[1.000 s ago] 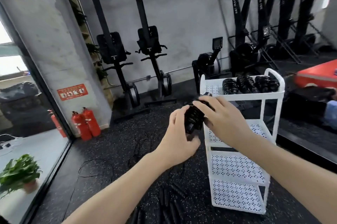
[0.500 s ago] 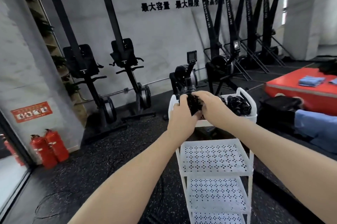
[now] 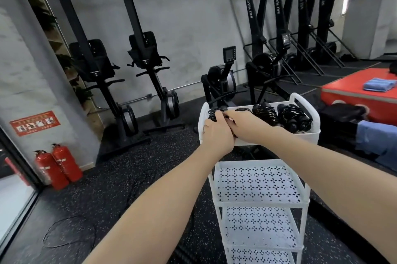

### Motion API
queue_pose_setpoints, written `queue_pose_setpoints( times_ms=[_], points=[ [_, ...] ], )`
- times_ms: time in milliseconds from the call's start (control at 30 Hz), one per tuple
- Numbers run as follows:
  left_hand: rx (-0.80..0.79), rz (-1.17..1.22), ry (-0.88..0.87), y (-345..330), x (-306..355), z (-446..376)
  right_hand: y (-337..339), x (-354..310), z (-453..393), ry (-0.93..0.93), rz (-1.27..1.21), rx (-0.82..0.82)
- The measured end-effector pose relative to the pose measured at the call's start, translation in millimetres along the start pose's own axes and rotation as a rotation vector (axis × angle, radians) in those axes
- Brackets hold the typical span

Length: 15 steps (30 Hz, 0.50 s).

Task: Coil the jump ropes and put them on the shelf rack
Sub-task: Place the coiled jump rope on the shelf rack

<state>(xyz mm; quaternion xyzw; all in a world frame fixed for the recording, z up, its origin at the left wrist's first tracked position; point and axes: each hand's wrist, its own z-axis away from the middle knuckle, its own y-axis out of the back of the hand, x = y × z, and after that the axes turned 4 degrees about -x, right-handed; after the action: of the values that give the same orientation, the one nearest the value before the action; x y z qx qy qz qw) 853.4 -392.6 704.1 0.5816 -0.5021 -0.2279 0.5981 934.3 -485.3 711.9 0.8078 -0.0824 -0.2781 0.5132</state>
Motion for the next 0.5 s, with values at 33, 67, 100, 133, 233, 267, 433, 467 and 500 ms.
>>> queue_pose_setpoints(
  times_ms=[33,67,100,133,233,267,433,467,500],
  points=[
    [-0.015,0.007,-0.002,-1.3,-2.5,-1.0,-3.6,0.9,-0.7,-0.003,0.046,-0.004],
    [-0.036,0.004,-0.006,-2.2,-4.6,-2.3,-7.5,2.9,-1.5,-0.006,0.082,0.004],
    [-0.056,-0.003,-0.015,-2.9,-5.9,-3.9,-10.2,4.0,-1.5,-0.013,0.1,0.015],
    [-0.078,-0.014,-0.017,-2.9,-6.5,-4.8,-12.4,4.8,-1.6,-0.014,0.104,0.025],
    [-0.104,-0.031,-0.046,0.5,-8.3,-2.4,-12.6,0.2,0.9,-0.039,0.136,0.059],
    [-0.079,-0.021,-0.083,1.2,-10.2,0.0,-12.4,-3.0,3.1,-0.045,0.166,0.097],
    [0.152,0.151,-0.344,17.5,-39.6,48.3,-9.8,-51.8,31.7,0.036,0.197,0.304],
    [0.225,0.165,-0.362,22.4,-51.9,62.9,-13.1,-68.2,38.9,0.066,0.188,0.316],
    [0.309,0.154,-0.373,28.4,-66.5,78.0,-18.9,-85.5,45.0,0.09,0.192,0.316]
  ],
)
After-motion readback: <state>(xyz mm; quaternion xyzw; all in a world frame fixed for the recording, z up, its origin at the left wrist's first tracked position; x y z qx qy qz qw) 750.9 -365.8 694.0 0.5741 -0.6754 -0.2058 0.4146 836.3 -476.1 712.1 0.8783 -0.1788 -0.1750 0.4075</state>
